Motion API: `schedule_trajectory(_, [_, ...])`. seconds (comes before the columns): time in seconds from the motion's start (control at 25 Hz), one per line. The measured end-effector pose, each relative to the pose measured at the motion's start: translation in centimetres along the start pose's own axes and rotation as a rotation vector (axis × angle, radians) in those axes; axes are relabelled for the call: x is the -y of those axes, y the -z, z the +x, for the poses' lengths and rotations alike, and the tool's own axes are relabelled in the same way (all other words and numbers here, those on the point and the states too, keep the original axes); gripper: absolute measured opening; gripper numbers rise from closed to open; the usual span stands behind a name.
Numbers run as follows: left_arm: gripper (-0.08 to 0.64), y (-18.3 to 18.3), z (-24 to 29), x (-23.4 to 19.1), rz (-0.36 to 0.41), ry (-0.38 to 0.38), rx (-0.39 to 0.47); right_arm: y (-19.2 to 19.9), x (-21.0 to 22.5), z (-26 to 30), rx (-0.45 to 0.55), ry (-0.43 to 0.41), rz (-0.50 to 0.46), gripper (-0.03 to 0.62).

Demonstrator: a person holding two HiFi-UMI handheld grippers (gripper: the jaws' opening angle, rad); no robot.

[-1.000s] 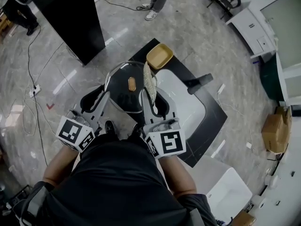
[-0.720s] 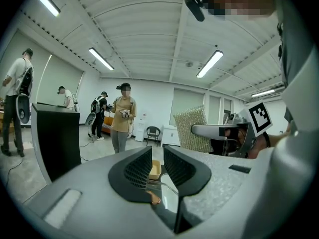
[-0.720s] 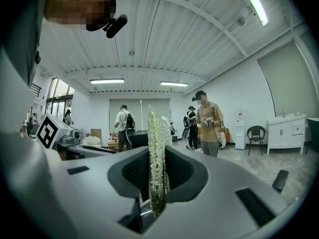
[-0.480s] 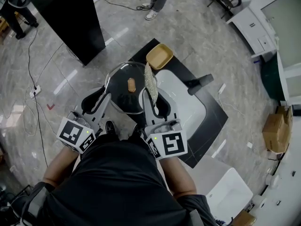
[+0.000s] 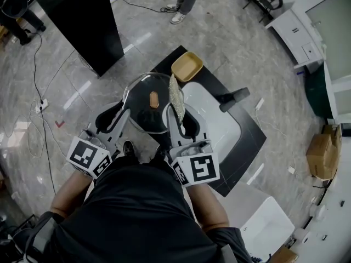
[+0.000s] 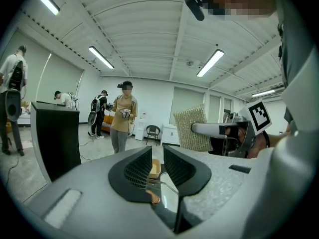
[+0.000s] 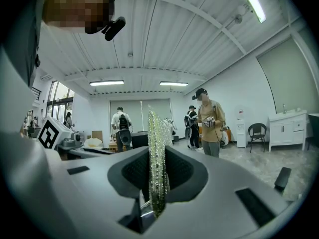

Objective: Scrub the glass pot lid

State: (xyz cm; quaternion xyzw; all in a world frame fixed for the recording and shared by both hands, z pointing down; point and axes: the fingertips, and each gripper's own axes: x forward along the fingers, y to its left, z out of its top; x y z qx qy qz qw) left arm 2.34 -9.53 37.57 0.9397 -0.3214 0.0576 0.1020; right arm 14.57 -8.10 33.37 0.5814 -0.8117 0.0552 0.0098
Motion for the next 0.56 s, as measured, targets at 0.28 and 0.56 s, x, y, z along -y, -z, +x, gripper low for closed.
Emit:
schedule_trajectory(0.28, [0.074, 0.69, -0.06, 0.26, -0.025, 0.006, -0.014, 0.20, -0.04, -0.30, -0.008, 0.000, 0.013, 0.064])
schedule_trajectory(0.56, [0.074, 0.87, -0.37, 0.18, -0.041, -0.001, -0.010, 0.18, -0.27, -0.49, -0.009, -0.003, 0.019, 0.064])
